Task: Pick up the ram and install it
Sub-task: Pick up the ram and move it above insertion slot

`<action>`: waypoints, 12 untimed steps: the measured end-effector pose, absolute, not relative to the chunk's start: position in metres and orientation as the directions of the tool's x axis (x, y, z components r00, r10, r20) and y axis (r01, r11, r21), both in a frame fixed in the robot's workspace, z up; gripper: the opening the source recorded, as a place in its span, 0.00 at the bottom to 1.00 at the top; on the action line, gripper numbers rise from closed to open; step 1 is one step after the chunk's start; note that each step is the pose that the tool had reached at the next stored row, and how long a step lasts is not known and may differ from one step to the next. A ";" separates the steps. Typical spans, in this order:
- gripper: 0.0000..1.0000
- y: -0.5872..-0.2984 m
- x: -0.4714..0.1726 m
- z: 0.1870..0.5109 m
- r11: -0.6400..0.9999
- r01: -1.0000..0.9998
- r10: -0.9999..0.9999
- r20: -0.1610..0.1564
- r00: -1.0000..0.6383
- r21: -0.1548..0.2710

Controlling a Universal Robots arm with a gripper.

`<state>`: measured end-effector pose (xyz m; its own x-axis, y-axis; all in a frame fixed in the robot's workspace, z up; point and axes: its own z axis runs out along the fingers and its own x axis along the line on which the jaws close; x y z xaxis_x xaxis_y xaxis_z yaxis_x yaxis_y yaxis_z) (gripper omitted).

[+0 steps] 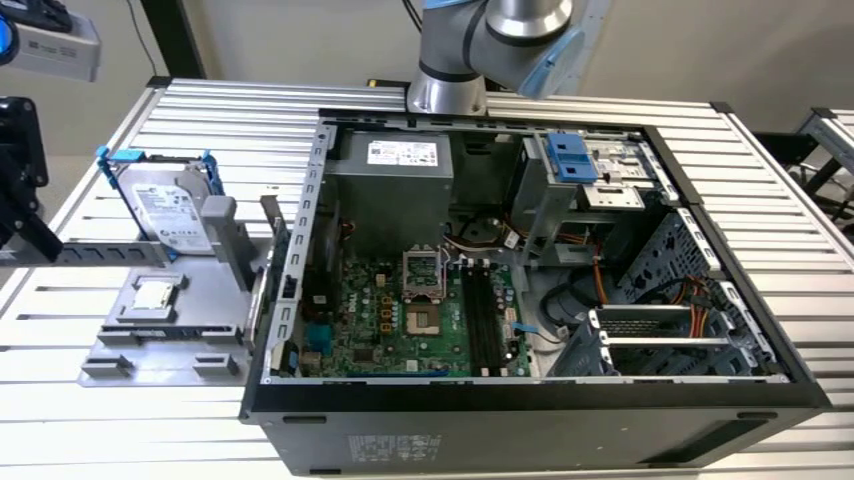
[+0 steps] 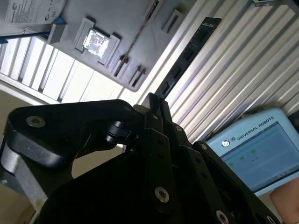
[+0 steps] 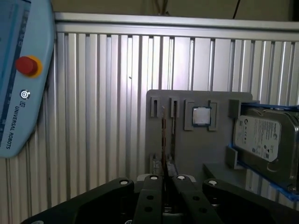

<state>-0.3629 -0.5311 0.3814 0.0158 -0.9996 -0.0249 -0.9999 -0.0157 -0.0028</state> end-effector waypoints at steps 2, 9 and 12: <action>0.00 -0.531 -0.363 0.384 -0.016 -1.000 -1.000 -0.025 0.016 -0.003; 0.00 -0.531 -0.363 0.392 -0.016 -1.000 -1.000 -0.025 0.016 -0.003; 0.00 -0.531 -0.363 0.396 -0.016 -1.000 -1.000 -0.025 0.016 -0.003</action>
<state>-0.3629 -0.5311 0.3960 0.0158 -0.9996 -0.0248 -0.9999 -0.0157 -0.0028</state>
